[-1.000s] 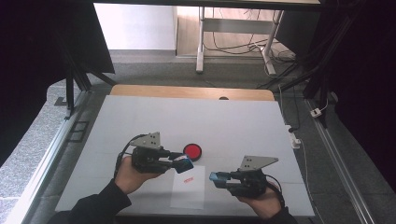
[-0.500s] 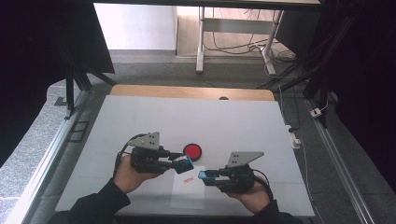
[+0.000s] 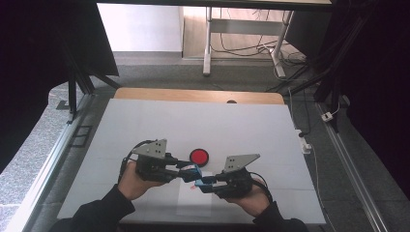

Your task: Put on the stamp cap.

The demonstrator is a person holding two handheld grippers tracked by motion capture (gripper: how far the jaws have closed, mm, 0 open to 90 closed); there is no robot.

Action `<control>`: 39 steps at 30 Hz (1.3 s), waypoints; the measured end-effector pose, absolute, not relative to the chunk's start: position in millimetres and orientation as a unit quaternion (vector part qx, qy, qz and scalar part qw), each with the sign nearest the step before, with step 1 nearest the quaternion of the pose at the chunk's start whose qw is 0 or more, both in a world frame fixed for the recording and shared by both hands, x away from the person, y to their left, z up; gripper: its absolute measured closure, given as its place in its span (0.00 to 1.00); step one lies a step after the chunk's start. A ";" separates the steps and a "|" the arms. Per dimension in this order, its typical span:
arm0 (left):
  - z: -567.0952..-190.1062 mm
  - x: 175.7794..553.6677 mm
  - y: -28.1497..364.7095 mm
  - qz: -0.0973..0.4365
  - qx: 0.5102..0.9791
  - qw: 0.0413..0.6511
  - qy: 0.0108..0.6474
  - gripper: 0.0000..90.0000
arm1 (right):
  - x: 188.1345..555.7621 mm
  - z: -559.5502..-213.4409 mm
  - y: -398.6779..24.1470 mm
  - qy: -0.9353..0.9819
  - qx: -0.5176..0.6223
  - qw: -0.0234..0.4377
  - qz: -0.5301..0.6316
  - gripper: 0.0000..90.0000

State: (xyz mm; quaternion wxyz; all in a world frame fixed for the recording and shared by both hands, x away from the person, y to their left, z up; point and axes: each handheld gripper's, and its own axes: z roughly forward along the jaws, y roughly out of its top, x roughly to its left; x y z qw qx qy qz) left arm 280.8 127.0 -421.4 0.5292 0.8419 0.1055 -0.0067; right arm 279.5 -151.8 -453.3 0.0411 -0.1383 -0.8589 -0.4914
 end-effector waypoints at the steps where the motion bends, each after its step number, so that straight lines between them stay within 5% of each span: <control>1: -421.3 280.6 126.8 -0.007 0.842 0.530 0.100 0.78 | 280.0 -453.9 -150.7 -0.859 -0.136 0.042 -0.492 0.76; 39: -428.7 279.0 126.2 -0.053 0.818 0.572 0.023 0.78 | 277.8 -450.1 -135.8 -0.851 -0.070 0.078 -0.514 0.77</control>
